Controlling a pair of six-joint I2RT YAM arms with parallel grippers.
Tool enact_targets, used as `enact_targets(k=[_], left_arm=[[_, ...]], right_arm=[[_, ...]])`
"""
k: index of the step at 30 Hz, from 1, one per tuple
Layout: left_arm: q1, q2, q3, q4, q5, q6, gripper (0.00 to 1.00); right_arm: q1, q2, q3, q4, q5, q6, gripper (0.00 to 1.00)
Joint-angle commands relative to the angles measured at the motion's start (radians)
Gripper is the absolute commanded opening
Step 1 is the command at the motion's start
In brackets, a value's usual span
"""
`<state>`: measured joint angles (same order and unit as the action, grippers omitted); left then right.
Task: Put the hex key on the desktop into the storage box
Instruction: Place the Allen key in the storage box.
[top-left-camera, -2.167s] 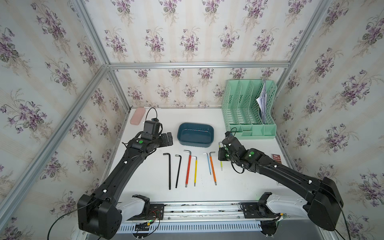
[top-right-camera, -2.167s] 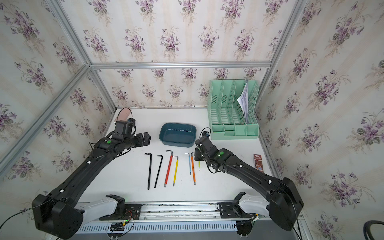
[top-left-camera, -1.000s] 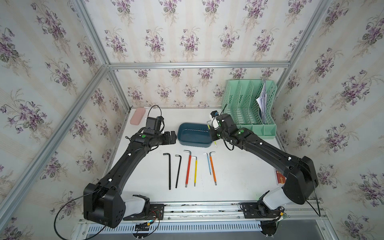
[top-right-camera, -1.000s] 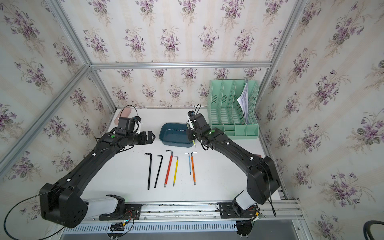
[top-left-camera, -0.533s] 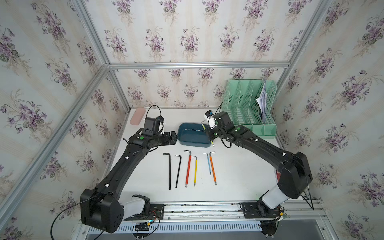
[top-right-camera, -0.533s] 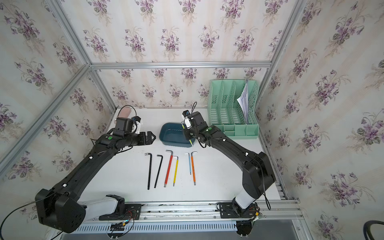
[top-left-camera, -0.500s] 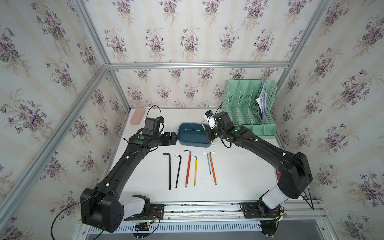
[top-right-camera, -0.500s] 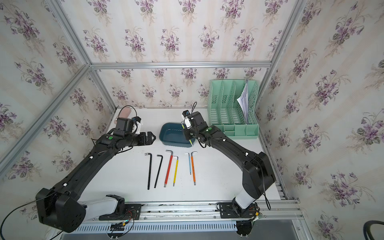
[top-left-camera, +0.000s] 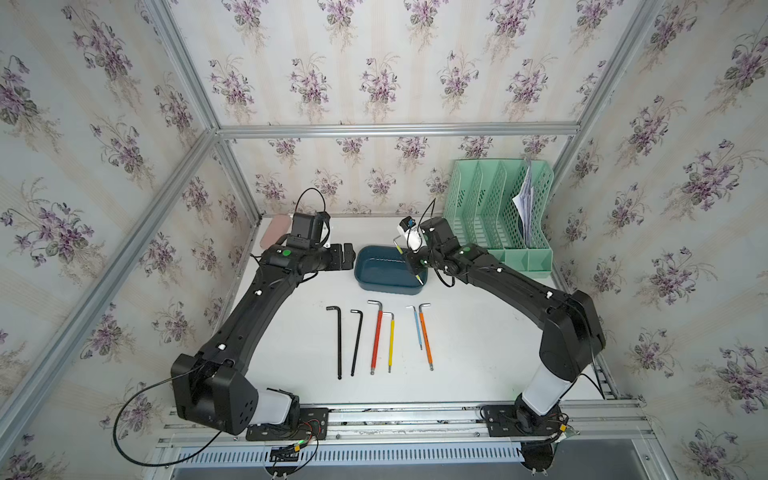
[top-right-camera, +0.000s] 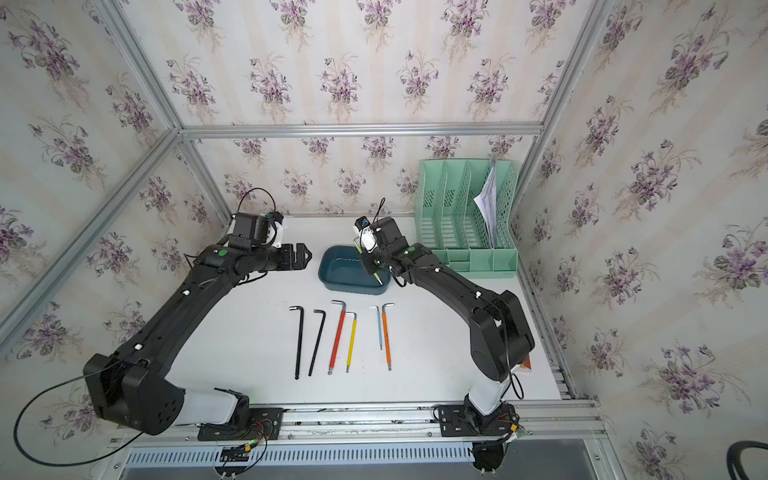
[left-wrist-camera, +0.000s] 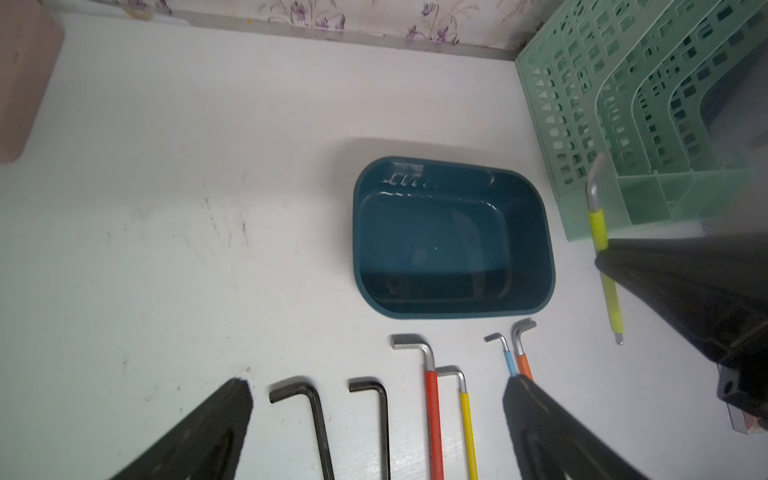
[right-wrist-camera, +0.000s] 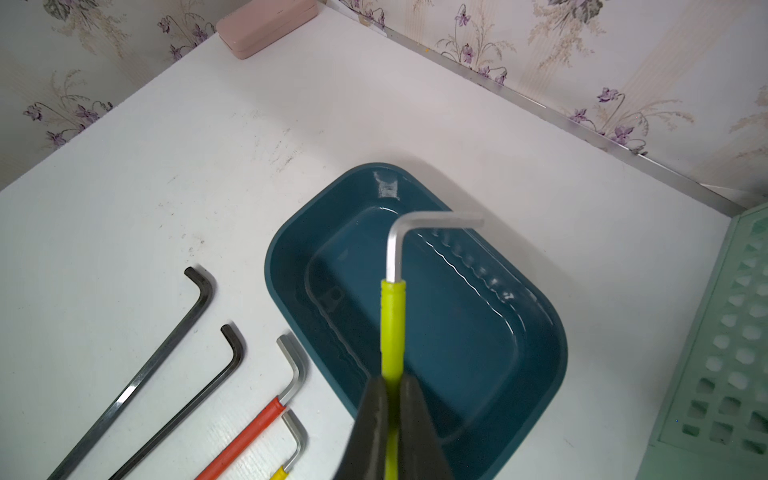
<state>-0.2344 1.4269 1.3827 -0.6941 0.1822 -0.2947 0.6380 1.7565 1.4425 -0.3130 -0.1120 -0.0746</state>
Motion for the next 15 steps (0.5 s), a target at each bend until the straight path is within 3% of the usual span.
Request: enact_targets(k=[1,9,15], left_arm=[[0.005,0.029,0.025,-0.064,0.001,0.053,0.99],[0.041,0.061,-0.017,-0.033,0.025,0.038,0.99],[0.094,0.062,-0.047,0.008,0.123,0.007,0.99]], right_arm=[[-0.004,0.035,0.042,0.015,-0.053,-0.048,0.0],[-0.019,0.185,0.192,-0.047,-0.139,-0.078,0.0],[-0.021,0.288,0.272,-0.074,-0.137,-0.117,0.0]])
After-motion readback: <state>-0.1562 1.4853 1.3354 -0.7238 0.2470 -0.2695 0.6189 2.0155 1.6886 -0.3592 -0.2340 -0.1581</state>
